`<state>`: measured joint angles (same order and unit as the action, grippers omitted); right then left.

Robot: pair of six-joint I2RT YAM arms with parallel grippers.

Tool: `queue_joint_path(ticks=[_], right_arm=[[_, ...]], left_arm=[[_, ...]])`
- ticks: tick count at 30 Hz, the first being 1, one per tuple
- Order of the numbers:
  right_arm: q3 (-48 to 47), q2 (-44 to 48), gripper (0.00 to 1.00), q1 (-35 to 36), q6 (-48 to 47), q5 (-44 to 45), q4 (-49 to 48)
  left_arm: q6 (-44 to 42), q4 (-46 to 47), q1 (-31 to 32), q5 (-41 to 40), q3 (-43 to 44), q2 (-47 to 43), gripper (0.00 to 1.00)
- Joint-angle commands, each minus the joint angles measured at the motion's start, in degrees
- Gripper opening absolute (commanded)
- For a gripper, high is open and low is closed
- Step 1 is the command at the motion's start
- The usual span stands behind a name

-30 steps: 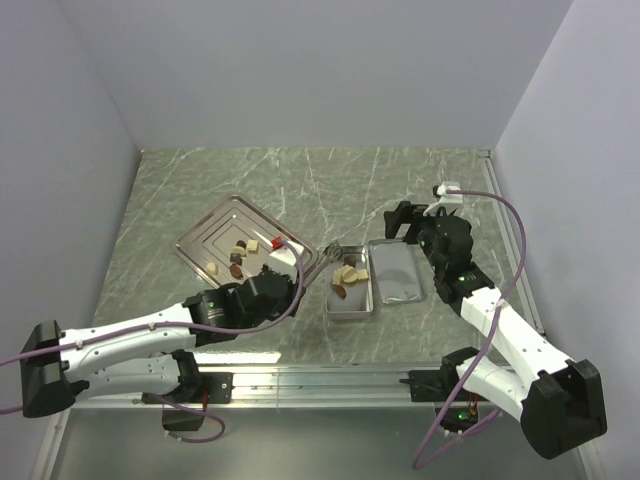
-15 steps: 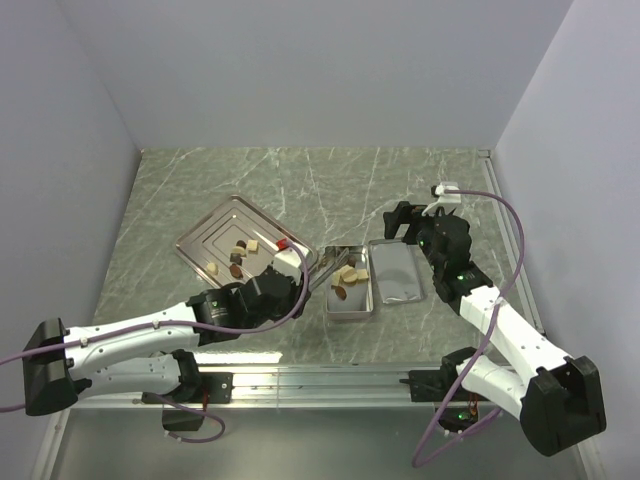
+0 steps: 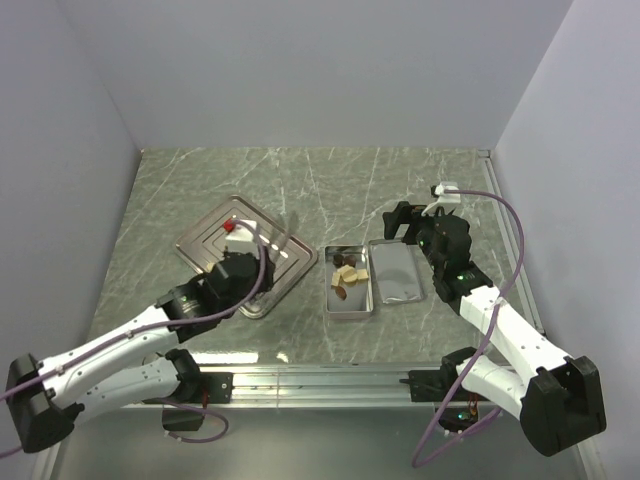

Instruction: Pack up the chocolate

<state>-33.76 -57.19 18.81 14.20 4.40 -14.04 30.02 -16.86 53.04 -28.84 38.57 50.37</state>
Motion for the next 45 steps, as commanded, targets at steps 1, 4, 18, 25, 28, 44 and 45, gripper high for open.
queue_joint_path(ticks=[1,4,18,25,28,44,45], right_arm=[[-2.89,-0.03,0.97,-0.09,-0.57,-0.45,-1.16],[-2.89,-0.03,0.97,-0.09,-0.57,-0.54,-1.16],[-2.89,-0.03,0.97,-0.09,-0.57,-0.62,-1.07],[-2.8,0.06,0.97,-0.09,-0.57,-0.71,-0.99],[-2.89,0.06,0.97,-0.09,-0.57,-0.71,-0.99],[-2.98,-0.12,0.97,-0.09,-0.57,-0.89,-0.81],[-2.98,-0.12,0.97,-0.09,-0.57,-0.8,-0.81]], left_arm=[[5.21,-5.01,-3.98,-8.22,-0.68,-3.52,0.45],[6.1,-6.43,-7.58,-8.61,-1.12,-3.17,0.45],[4.96,-5.03,-13.31,-6.41,-1.92,1.3,0.48],[3.29,-2.66,-14.01,-4.38,-1.92,4.56,0.48],[3.03,-2.56,-14.1,-4.29,-1.83,5.44,0.48],[1.97,-1.59,-14.8,-2.27,-1.13,10.01,0.48],[2.15,-1.86,-14.8,-2.62,-0.95,10.19,0.48]])
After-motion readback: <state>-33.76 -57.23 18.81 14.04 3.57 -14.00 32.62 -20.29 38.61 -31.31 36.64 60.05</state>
